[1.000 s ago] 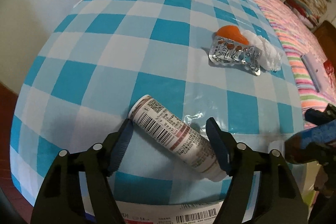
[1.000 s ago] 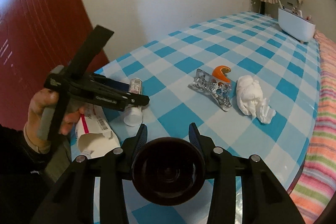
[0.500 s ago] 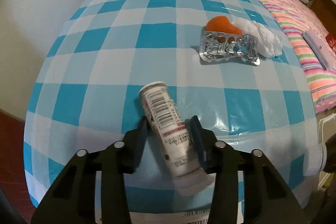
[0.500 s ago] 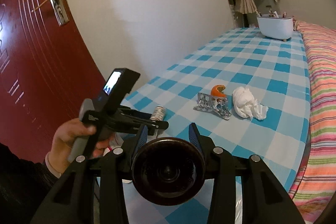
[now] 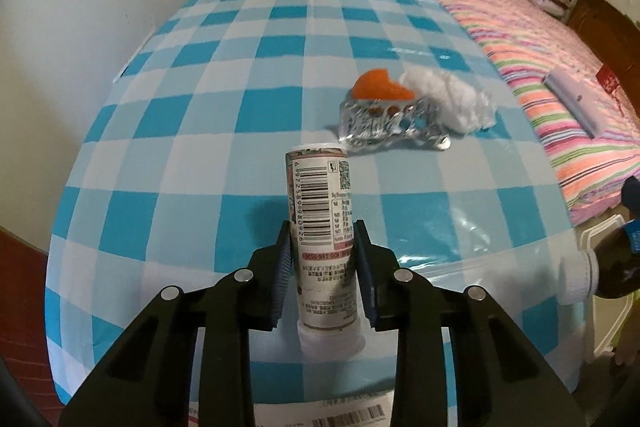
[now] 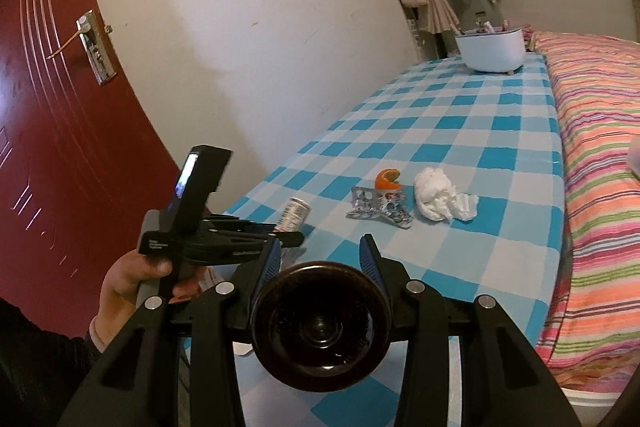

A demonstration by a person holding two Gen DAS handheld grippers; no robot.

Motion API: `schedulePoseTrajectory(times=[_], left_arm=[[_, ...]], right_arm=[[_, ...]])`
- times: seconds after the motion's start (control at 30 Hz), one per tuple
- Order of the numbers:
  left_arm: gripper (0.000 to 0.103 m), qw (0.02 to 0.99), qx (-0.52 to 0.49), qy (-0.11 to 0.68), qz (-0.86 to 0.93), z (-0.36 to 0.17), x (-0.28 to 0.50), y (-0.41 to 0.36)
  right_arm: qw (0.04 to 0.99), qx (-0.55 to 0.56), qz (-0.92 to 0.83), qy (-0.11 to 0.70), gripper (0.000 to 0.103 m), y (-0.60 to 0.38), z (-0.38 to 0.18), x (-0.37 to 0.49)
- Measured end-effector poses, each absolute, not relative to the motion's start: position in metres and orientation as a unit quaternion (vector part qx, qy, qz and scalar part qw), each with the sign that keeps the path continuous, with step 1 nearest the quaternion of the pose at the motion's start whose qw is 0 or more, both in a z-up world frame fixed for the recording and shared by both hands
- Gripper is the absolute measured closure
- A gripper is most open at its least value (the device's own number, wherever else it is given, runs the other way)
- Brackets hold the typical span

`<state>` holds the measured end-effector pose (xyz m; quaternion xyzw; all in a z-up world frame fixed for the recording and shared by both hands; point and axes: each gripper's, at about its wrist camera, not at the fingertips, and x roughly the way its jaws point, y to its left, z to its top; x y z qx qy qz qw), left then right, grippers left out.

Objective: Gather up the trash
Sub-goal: 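Carry the bottle and pill tube to the white bin and open both grippers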

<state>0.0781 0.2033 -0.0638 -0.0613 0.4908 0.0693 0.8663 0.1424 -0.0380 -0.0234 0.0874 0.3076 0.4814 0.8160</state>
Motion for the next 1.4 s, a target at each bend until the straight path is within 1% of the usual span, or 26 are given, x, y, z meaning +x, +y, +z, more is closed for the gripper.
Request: schedulePoseTrajectory(times=[0.53,1.4], left_arm=[[0.074,0.887,-0.072,0.456,0.009,-0.038,0.073,0.154],[0.074,0.888,-0.022,0.431,-0.157,-0.012,0.068,-0.008]], right_arm=[[0.848,0.097,0.43,0.295,0.063,-0.088,-0.02,0.132],[0.905,0.131,0.295,0.276,0.063,-0.211,-0.024,0.089]])
